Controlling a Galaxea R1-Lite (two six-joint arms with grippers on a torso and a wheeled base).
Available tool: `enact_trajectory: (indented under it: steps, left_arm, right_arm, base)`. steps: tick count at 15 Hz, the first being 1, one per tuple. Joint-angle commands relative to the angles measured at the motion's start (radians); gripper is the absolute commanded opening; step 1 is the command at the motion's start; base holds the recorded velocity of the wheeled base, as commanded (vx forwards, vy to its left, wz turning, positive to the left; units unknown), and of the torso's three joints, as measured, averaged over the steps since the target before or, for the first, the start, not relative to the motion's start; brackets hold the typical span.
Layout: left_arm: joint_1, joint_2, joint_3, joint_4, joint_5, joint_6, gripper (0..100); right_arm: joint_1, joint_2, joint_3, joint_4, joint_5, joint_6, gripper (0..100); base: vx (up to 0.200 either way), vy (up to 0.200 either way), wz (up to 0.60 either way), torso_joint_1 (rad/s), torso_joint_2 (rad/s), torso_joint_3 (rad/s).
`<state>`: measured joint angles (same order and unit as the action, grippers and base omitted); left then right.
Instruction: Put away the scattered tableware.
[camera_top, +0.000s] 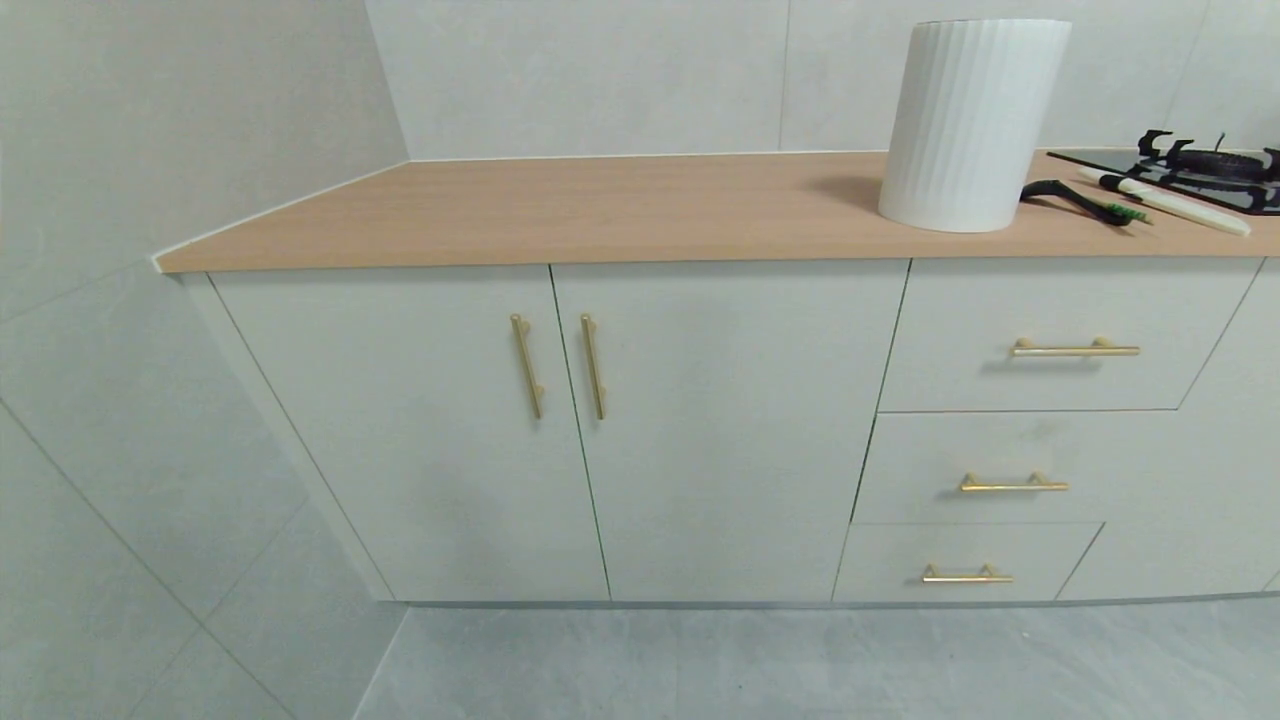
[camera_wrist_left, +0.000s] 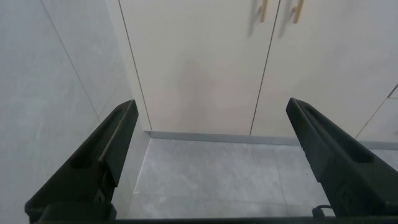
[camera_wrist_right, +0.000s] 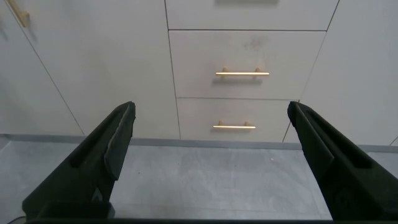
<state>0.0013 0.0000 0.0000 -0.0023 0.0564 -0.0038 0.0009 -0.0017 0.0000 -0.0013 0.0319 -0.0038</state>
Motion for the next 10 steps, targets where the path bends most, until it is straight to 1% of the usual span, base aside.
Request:
enact_trajectory:
  steps: [1, 10]
  left_arm:
    - [0.000, 0.002, 0.000, 0.001, 0.000, -0.001, 100]
    - [0.000, 0.002, 0.000, 0.001, 0.000, -0.001, 100]
  right_arm:
    - [0.001, 0.002, 0.000, 0.000, 0.000, -0.001, 100]
    - [0.001, 0.002, 0.000, 0.000, 0.000, -0.001, 100]
  base:
    - [0.000, -0.200, 0.00, 0.002, 0.00, 0.002]
    - [0.000, -0.200, 0.00, 0.004, 0.00, 0.006]
